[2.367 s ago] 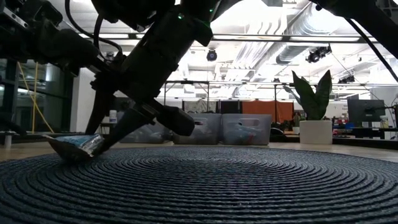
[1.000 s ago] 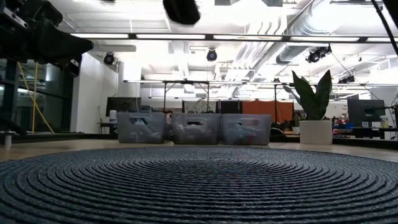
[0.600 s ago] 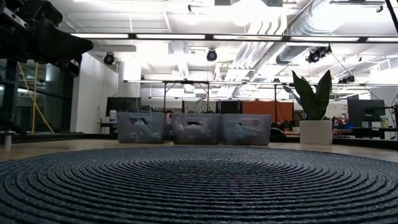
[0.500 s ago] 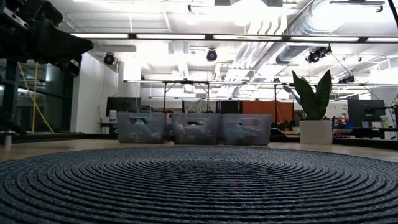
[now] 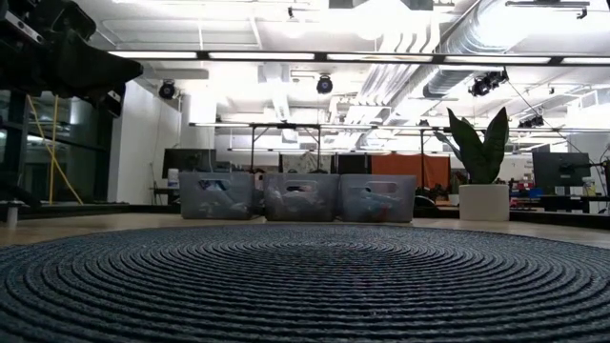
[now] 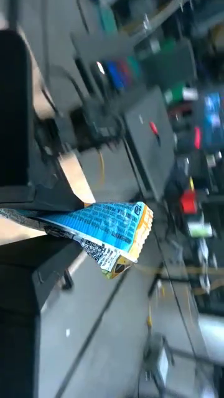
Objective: Pick and place Granola Bars by type
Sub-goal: Put the yellow granola bar into the middle black bin
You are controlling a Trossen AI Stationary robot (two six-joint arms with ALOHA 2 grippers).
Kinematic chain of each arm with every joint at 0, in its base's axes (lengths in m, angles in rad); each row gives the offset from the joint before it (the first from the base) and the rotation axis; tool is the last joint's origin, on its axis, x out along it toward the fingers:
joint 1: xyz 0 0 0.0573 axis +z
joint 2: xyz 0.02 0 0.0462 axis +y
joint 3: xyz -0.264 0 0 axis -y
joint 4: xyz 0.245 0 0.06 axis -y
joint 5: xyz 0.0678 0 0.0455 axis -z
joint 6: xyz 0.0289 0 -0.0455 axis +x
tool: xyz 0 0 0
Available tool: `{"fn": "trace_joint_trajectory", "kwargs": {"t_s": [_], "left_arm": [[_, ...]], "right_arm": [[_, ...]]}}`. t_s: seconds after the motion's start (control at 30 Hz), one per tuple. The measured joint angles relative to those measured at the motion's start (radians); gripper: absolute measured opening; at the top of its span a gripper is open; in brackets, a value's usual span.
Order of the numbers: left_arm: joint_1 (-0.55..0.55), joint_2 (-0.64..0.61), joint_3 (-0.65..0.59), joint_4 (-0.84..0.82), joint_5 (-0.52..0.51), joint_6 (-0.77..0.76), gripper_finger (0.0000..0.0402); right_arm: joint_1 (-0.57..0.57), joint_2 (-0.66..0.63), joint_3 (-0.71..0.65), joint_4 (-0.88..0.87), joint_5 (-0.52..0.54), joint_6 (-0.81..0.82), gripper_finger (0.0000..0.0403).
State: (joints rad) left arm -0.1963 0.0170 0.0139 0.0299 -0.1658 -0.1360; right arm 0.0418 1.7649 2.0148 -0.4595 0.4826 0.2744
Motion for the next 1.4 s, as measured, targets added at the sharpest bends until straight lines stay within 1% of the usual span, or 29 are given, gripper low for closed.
{"fn": "trace_joint_trajectory", "kwargs": {"t_s": [0.1,0.3,0.5,0.67,0.83,1.03,1.4], "left_arm": [[0.0,0.0,0.0,0.0,0.0,0.0,0.0001],[0.0,0.0,0.0,0.0,0.0,0.0,0.0001],[0.0,0.0,0.0,0.0,0.0,0.0,0.0001],[0.0,0.0,0.0,0.0,0.0,0.0,0.0001],[0.0,0.0,0.0,0.0,0.0,0.0,0.0001],[0.0,0.0,0.0,0.0,0.0,0.0,0.0001],[0.0,0.0,0.0,0.0,0.0,0.0,0.0001]], "right_arm": [[-0.089,0.0,0.0,0.013,-0.027,-0.001,0.0045],[-0.279,0.016,0.0,0.01,-0.154,0.06,0.0045],[-0.449,0.059,0.0,-0.059,-0.264,0.182,0.0045],[-0.552,0.119,0.0,-0.141,-0.363,0.282,0.0045],[-0.601,0.203,0.0,-0.201,-0.467,0.302,0.0045],[-0.612,0.306,0.0,-0.231,-0.574,0.306,0.0045],[-0.611,0.458,0.0,-0.272,-0.612,0.289,0.0045]]}}
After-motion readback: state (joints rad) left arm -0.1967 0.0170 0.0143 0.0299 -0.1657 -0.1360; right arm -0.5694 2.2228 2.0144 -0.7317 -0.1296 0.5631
